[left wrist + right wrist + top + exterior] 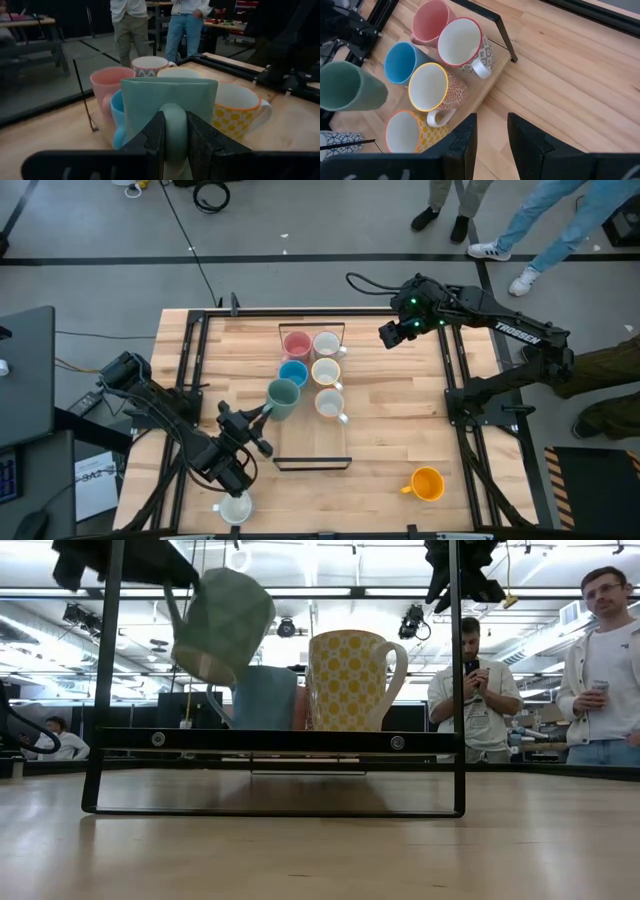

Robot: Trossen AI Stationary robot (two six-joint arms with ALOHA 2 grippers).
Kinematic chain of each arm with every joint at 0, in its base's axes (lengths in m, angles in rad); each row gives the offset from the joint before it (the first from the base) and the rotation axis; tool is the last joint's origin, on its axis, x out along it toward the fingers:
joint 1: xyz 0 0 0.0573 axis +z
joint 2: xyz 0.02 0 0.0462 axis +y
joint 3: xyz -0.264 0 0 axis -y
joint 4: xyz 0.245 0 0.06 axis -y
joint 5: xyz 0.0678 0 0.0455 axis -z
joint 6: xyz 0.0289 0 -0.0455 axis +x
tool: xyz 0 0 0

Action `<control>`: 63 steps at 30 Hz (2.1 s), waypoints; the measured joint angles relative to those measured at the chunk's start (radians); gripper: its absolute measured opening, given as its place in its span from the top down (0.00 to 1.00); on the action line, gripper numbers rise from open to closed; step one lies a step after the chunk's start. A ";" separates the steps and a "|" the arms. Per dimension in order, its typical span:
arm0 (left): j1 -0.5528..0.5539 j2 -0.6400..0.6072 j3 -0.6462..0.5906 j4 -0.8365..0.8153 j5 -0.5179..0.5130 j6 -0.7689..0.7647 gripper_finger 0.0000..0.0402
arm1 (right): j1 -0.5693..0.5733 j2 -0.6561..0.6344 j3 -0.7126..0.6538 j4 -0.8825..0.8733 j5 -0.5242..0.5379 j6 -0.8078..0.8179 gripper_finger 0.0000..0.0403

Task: Place coffee mugs
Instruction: Put the light green mug on the shelf

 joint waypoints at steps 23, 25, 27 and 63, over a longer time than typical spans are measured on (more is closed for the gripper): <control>-0.005 0.000 -0.183 0.553 0.058 0.323 0.85 | 0.000 0.000 0.000 0.059 0.000 0.000 0.72; -0.004 0.000 -0.183 0.553 0.061 0.325 0.85 | 0.000 0.000 0.000 0.059 0.000 0.000 0.72; 0.003 0.003 -0.183 0.553 0.087 0.331 0.85 | 0.000 0.000 0.000 0.059 0.000 -0.003 0.72; 0.085 0.010 -0.183 0.543 0.350 0.534 0.78 | 0.000 0.000 0.000 0.060 0.000 -0.026 0.72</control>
